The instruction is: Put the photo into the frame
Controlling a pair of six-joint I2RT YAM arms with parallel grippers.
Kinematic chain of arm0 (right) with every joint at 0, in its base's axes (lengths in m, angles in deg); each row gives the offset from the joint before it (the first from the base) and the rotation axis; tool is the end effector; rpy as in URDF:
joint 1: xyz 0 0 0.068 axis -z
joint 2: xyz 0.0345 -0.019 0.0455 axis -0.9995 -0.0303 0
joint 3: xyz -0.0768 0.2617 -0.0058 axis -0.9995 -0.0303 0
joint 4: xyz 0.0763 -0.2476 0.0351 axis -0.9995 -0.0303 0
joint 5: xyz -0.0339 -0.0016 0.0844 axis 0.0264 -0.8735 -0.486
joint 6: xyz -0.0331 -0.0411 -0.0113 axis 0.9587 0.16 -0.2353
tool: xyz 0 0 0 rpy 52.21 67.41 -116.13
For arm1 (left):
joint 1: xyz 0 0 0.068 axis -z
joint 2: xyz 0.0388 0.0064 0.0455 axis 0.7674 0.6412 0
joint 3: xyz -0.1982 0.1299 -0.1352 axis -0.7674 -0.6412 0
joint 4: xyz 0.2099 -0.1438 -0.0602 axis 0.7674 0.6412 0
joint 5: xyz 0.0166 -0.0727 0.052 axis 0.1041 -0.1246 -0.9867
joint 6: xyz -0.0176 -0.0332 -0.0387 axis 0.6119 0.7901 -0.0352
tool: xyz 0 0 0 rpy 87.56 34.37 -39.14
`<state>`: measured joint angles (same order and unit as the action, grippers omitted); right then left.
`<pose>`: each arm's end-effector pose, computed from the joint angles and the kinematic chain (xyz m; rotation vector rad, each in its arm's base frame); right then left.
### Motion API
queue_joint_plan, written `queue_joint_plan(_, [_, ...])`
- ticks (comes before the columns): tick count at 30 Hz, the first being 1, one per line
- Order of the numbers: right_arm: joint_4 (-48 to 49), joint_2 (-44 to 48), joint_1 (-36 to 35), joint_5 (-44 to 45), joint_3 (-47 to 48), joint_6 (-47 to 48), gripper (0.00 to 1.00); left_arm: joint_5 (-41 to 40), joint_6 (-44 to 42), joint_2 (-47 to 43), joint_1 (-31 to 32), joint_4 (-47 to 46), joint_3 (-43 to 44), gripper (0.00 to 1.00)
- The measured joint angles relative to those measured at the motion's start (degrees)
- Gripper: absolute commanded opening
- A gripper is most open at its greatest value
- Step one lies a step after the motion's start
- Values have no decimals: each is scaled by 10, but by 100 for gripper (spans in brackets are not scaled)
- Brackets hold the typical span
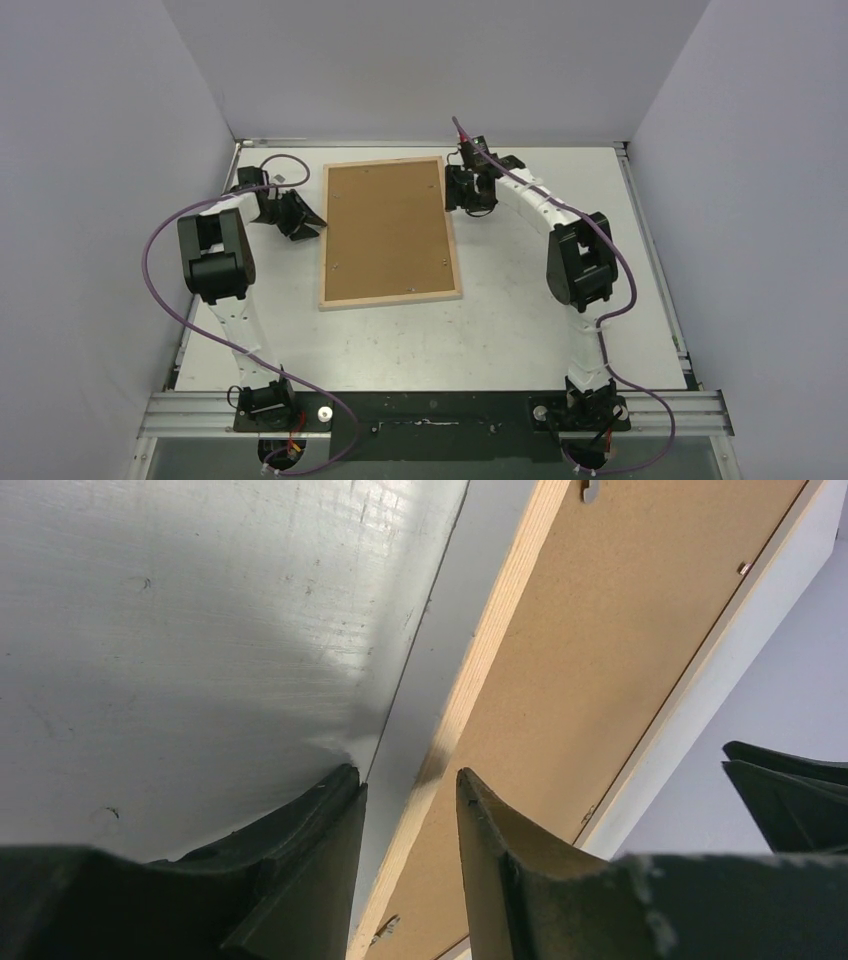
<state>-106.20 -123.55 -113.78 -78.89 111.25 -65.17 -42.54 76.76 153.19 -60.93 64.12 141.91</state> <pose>0.4242 0.2055 0.2252 -0.0793 2.6273 0.4102 0.4279 0.0610 0.1352 -0.7753 2.5797 -0.9301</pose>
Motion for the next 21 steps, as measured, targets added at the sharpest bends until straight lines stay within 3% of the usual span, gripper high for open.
queue_joint_plan(21, [20,-71,19,-142,15,-44,63,-9,-15,0,17,23,11,38])
